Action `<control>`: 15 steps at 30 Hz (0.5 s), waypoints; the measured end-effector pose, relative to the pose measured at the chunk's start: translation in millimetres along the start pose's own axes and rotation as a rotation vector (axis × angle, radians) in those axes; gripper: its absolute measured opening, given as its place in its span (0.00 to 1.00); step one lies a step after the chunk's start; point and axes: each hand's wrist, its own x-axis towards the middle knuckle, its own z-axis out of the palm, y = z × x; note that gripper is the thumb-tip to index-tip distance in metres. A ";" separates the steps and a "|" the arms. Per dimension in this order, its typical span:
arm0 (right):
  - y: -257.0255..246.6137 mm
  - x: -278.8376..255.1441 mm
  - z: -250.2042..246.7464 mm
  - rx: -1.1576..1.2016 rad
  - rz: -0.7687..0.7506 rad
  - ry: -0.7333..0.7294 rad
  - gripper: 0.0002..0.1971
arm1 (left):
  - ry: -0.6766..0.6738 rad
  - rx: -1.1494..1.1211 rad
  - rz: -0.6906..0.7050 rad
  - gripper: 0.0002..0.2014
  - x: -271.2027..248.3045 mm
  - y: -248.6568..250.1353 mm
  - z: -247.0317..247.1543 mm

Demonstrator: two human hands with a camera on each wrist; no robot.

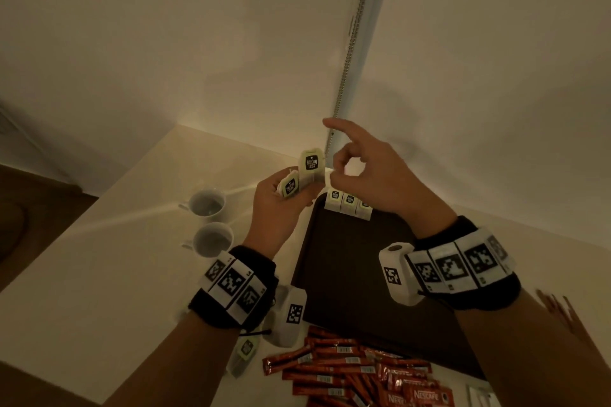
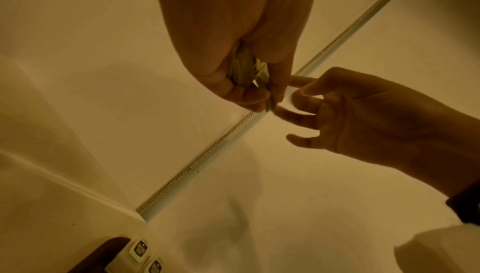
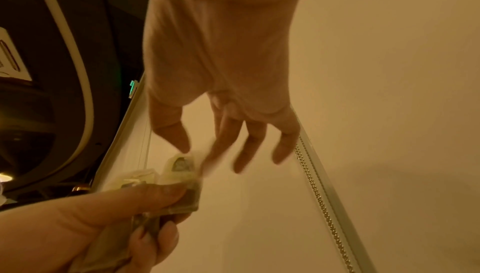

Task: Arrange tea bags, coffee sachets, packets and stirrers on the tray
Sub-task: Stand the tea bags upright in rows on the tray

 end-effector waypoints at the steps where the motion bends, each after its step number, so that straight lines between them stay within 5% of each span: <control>1: 0.9 -0.8 0.3 -0.016 0.010 -0.024 0.35 | -0.009 -0.006 0.004 0.09 -0.6 0.7 0.6; 5: 1.5 -0.5 -2.0 -0.040 -0.006 0.106 0.27 | -0.059 -0.011 0.011 0.10 -2.2 3.8 4.2; 10: 0.3 -2.0 -4.1 -0.001 0.018 -0.004 0.34 | -0.088 -0.043 -0.018 0.10 -2.4 5.9 6.5; 15: 0.9 6.0 -3.9 -0.027 0.050 0.002 0.14 | -0.117 -0.068 -0.044 0.08 -3.8 6.5 5.3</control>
